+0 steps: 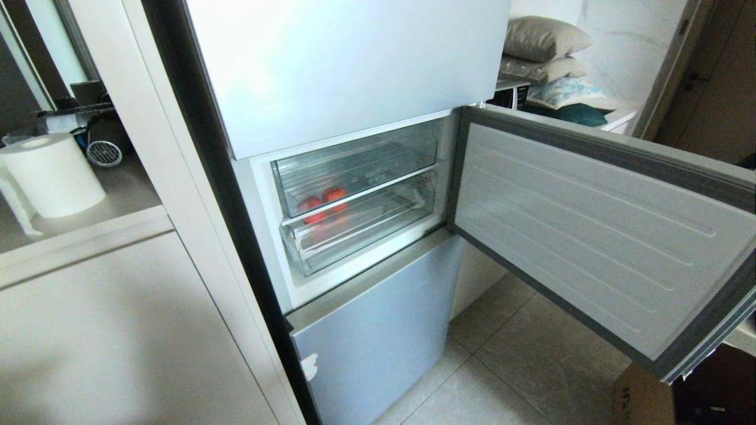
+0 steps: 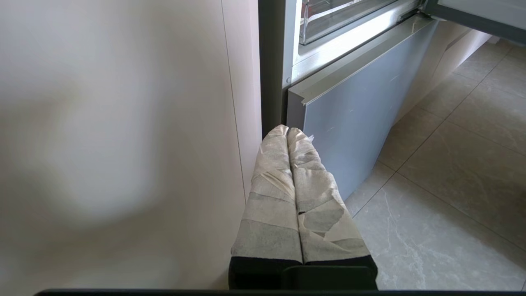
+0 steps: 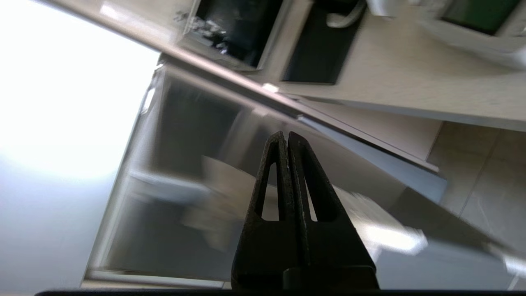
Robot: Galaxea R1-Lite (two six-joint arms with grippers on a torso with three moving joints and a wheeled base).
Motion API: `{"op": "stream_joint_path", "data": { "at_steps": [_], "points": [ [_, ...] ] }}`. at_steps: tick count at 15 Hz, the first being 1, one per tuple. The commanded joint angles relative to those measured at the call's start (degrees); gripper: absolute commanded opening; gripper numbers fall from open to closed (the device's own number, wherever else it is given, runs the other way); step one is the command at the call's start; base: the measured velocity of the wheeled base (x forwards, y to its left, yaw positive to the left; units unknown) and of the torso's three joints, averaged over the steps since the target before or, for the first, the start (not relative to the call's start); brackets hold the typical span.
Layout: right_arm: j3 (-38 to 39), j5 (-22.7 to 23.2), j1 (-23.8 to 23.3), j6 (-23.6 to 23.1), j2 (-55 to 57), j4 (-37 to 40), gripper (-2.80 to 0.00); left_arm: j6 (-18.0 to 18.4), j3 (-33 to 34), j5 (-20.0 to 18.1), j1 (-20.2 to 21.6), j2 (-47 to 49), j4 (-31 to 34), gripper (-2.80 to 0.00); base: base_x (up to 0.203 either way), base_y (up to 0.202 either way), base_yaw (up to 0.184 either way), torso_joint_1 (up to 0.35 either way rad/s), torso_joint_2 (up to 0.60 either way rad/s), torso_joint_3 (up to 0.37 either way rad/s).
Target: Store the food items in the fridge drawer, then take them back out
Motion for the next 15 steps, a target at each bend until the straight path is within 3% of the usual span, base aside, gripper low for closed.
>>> {"op": "stream_joint_path", "data": {
  "at_steps": [1, 3, 6, 7, 9, 11, 13, 15],
  "points": [
    [2.1, 0.4, 0.0, 0.6, -14.7, -0.2, -2.80, 0.0, 0.0, 0.0, 0.0, 0.0, 0.0, -2.80, 0.000, 0.000, 0.000, 0.000, 0.00, 0.000],
    [-2.0, 0.3, 0.0, 3.0, -22.2, 0.0, -2.80, 0.0, 0.0, 0.0, 0.0, 0.0, 0.0, -2.80, 0.000, 0.000, 0.000, 0.000, 0.00, 0.000],
    [-10.4, -2.9, 0.1, 13.1, -25.1, 0.1, -2.80, 0.0, 0.0, 0.0, 0.0, 0.0, 0.0, -2.80, 0.000, 0.000, 0.000, 0.000, 0.00, 0.000],
    [-9.7, -5.1, 0.0, 12.2, -24.0, 0.2, -2.80, 0.0, 0.0, 0.0, 0.0, 0.0, 0.0, -2.80, 0.000, 0.000, 0.000, 0.000, 0.00, 0.000],
    [-7.6, -12.7, -0.1, 3.7, -22.5, 2.5, -2.80, 0.0, 0.0, 0.0, 0.0, 0.0, 0.0, -2.80, 0.000, 0.000, 0.000, 0.000, 0.00, 0.000],
    [-4.7, -26.9, 1.1, -7.8, -21.7, 10.4, -2.80, 0.0, 0.0, 0.0, 0.0, 0.0, 0.0, -2.80, 0.000, 0.000, 0.000, 0.000, 0.00, 0.000],
    [-0.5, -41.0, 8.7, -13.5, -19.6, 14.3, -2.80, 0.0, 0.0, 0.0, 0.0, 0.0, 0.0, -2.80, 0.000, 0.000, 0.000, 0.000, 0.00, 0.000],
    [4.6, -46.8, 18.9, -15.3, -18.2, 15.4, -2.80, 0.0, 0.0, 0.0, 0.0, 0.0, 0.0, -2.80, 0.000, 0.000, 0.000, 0.000, 0.00, 0.000]
  ]
}}
